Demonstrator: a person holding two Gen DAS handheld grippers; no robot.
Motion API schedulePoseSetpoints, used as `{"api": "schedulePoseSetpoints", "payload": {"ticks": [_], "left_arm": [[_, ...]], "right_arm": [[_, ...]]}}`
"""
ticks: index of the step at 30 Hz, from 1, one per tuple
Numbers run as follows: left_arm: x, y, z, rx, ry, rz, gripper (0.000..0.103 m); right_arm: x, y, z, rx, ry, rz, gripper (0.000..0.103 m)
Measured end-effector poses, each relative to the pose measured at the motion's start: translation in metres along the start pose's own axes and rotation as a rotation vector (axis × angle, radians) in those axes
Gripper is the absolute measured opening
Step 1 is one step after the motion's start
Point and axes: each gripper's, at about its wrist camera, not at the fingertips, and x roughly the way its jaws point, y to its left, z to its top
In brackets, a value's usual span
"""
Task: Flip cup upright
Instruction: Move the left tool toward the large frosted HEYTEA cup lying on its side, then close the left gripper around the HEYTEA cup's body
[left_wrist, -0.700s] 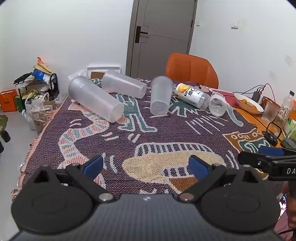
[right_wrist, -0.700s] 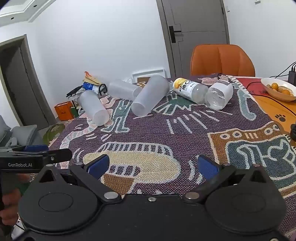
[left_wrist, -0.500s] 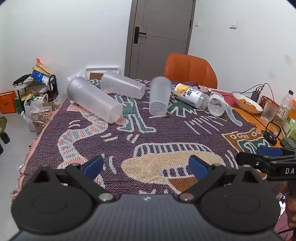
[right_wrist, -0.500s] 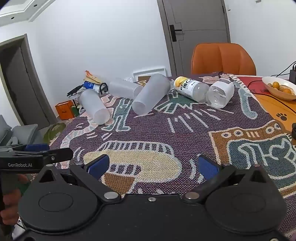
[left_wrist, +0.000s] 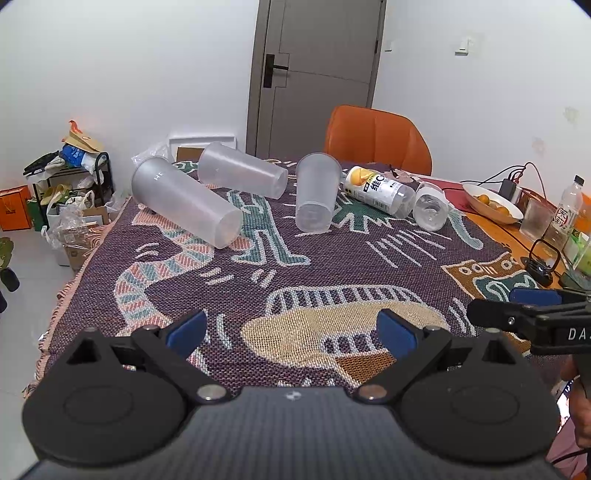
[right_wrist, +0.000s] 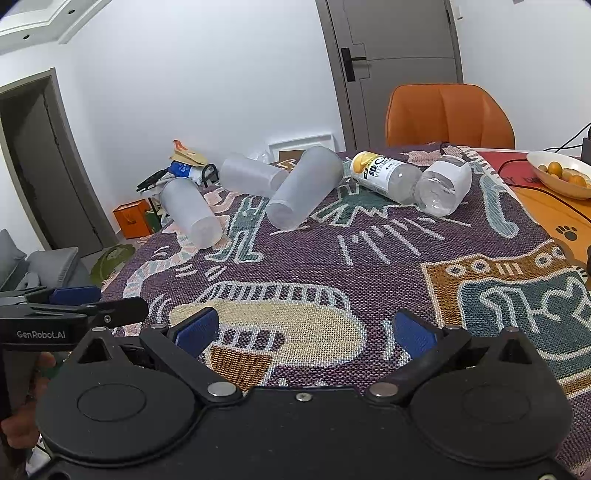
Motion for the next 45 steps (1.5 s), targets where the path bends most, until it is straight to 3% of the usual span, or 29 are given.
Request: {"api": "schedulePoseSetpoints", "payload": {"ticks": [23,38,45], "left_arm": [[0.008,0.012,0.013,-0.015,-0.012,0.037,0.098],[0.034,0.039,0.045,-0.104,0.012,0.03,0.098],[0.048,0.058,0.063,-0.191,0.009,0.018,0.097]], "right_arm": [[0.015,0.001,0.012,-0.007,0.006,0.01,0.103],[0.048,-0.003,0.042,0.031,0.032,0.058,0.103],[0.062,-0.002,0.057,0.026,0.035,0.077,0.103]]}}
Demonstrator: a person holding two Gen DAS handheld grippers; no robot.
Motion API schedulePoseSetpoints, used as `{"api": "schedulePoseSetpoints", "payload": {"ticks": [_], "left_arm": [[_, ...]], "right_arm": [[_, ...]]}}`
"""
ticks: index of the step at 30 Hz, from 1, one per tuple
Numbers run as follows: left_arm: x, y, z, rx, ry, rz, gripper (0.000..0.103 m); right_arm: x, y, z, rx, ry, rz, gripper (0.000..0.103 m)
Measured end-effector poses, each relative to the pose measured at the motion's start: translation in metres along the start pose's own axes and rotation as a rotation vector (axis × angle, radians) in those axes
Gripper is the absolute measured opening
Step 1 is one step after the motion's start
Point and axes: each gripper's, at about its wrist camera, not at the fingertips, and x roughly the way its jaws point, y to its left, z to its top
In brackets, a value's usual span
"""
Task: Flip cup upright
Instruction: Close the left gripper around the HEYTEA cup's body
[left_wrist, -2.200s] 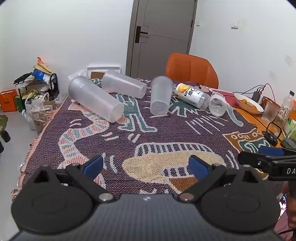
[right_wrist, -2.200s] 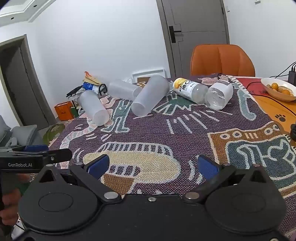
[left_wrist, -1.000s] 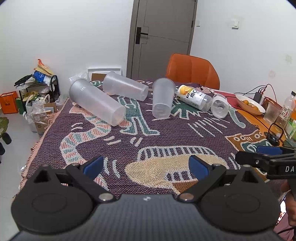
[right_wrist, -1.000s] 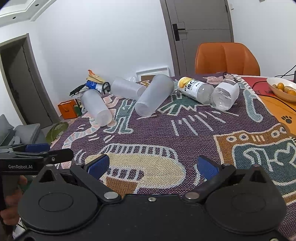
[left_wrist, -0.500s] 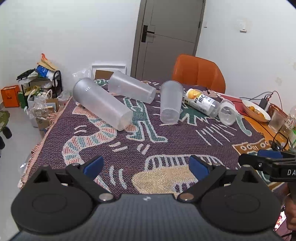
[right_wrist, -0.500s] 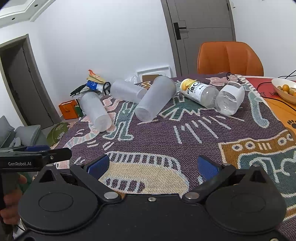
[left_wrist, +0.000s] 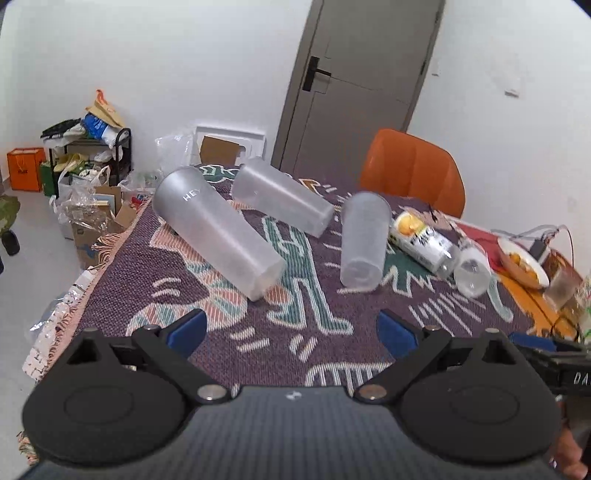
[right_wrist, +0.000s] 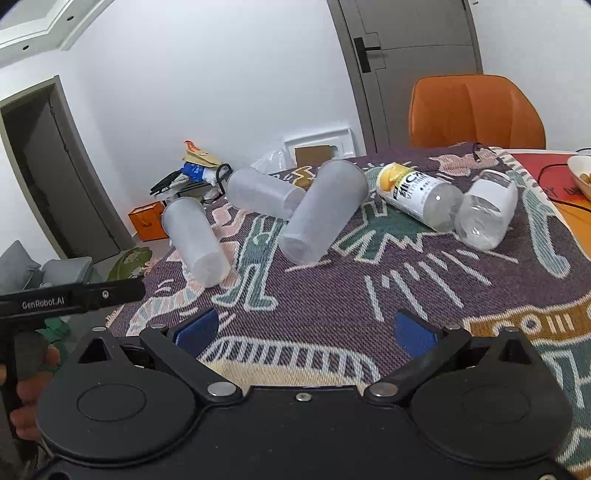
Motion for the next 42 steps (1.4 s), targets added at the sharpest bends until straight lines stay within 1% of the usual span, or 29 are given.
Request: {"api": "schedulePoseSetpoints", "payload": {"ticks": [5,10,16,27,36,42], "left_arm": [[0.012,0.013,0.014,-0.068,0.004,0.0,0.096],[0.029,0.032,0.03,-0.164,0.009,0.001,0.096],[0.048,0.054,0.048,-0.247,0.025,0.019,0.095],[0.084,0.081,0.07,-0.344,0.066,0.021,0.091],[0.12,0.099,0.077,-0.441,0.098,0.027,0.088],[0.138,0.104,0.081,-0.485,0.118,0.023,0.088]], "right_arm": [[0.012,-0.001,0.011,0.003,0.007,0.017,0.103],[0.026,-0.002,0.024,-0.002,0.016,0.032,0.103],[0.044,-0.005,0.041,-0.002,0.025,0.032,0.103],[0.077,-0.006,0.062,-0.004,0.044,0.028,0.103],[0.101,0.0,0.07,-0.026,0.075,0.016,0.103],[0.11,-0.002,0.073,-0.021,0.085,0.005,0.103]]}}
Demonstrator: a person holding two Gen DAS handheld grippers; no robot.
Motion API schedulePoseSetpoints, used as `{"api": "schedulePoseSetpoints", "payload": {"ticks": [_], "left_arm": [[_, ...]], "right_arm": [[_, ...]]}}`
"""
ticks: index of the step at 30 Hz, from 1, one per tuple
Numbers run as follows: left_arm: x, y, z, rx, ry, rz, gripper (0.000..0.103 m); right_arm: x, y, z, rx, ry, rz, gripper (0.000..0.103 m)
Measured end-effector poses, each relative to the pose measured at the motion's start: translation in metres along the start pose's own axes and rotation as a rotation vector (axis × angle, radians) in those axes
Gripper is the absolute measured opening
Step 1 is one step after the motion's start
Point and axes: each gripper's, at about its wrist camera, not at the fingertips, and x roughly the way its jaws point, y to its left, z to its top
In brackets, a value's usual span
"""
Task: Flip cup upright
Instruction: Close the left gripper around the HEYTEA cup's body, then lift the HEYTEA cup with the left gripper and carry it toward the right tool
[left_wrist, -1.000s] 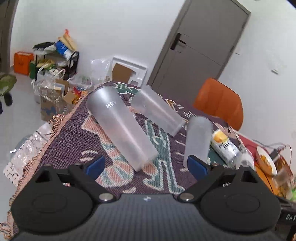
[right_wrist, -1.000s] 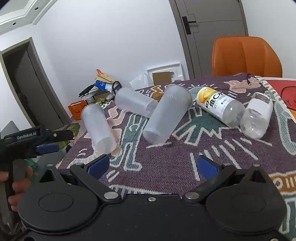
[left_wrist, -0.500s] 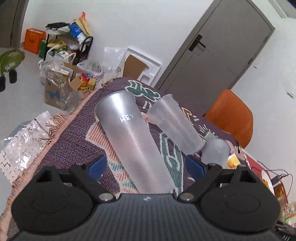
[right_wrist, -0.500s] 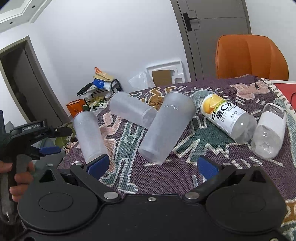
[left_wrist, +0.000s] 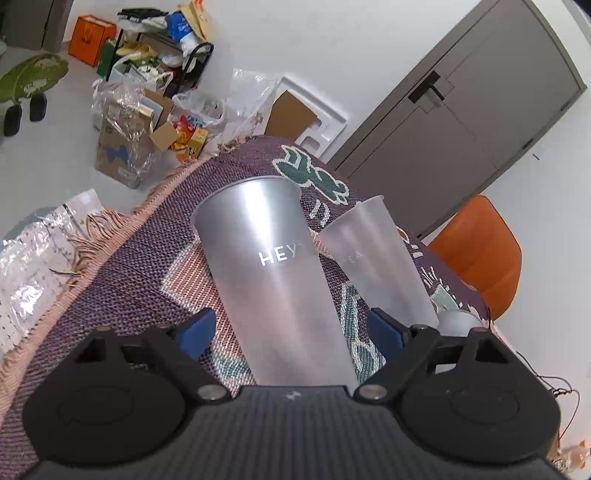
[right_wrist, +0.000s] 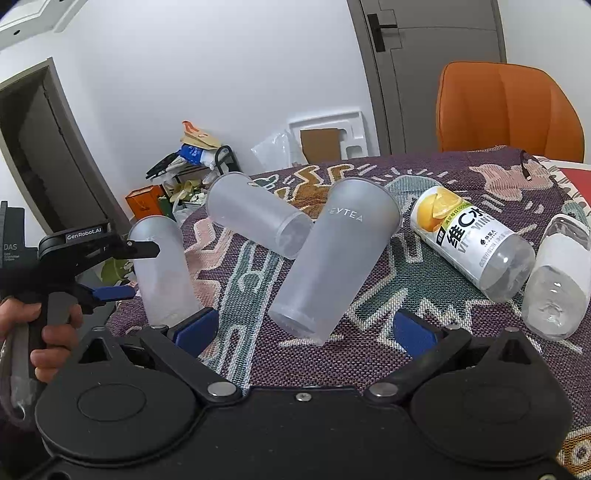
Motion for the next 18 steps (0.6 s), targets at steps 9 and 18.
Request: {"api": "schedulePoseSetpoints", "payload": {"ticks": [9,18], "left_arm": [[0.028,0.011,0.005,-0.087,0.049,0.002,0.082],[0.033,0.02,0.01,-0.15,0.042,-0.024,0.07]], "right_arm": [[0.005,-0.004,-0.001,0.009,0.009,-0.025,0.103],[0.0,-0.009,-0.006,0.027,0.01,-0.044,0.103]]}}
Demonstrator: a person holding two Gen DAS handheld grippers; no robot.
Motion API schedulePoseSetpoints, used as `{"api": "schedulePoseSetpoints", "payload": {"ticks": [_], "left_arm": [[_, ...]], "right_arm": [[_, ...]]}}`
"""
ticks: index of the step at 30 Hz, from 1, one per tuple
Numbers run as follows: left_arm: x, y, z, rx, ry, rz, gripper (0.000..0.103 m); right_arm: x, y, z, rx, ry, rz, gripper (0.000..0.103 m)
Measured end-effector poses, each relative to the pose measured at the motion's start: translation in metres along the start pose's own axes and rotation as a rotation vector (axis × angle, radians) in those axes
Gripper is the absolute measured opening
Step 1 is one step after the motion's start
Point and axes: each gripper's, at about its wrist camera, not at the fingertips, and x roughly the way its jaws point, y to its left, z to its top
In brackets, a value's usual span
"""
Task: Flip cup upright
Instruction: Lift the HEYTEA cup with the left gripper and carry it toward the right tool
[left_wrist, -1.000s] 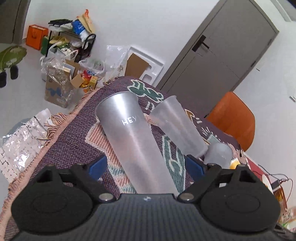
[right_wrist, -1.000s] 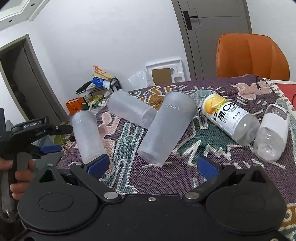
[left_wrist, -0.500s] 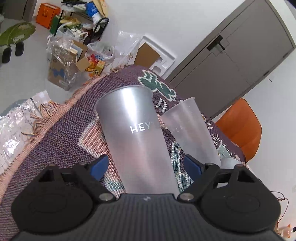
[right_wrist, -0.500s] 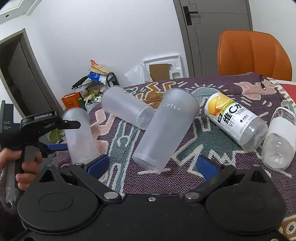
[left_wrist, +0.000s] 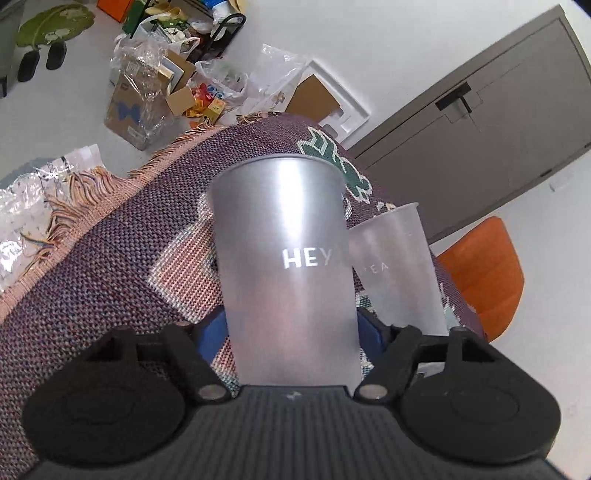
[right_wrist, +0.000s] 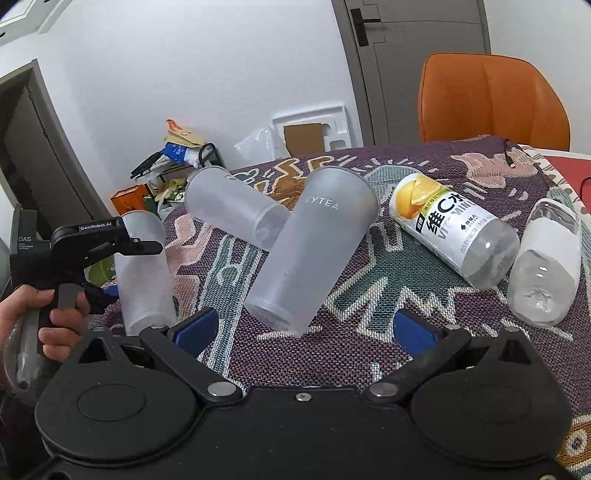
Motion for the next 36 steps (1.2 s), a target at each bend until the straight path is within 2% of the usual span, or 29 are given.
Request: {"api": "schedulePoseSetpoints", "payload": {"ticks": [14,25,36], "left_arm": [[-0.03,-0.003,-0.028,-0.004,0.024,-0.06,0.069],[-0.063,-0.017,-0.074,0.035,0.051,-0.103,0.07],[-0.081,-0.023,-0.124,0.063,0.07,-0.11,0.07]], "right_arm": [[-0.019,-0.003,-0.01,0.015,-0.023,0.017,0.103],[-0.058,-0.018,-0.032,0.053,-0.049,0.023,0.103],[-0.091,-0.027,-0.06,0.061,-0.063,0.026,0.103]]}}
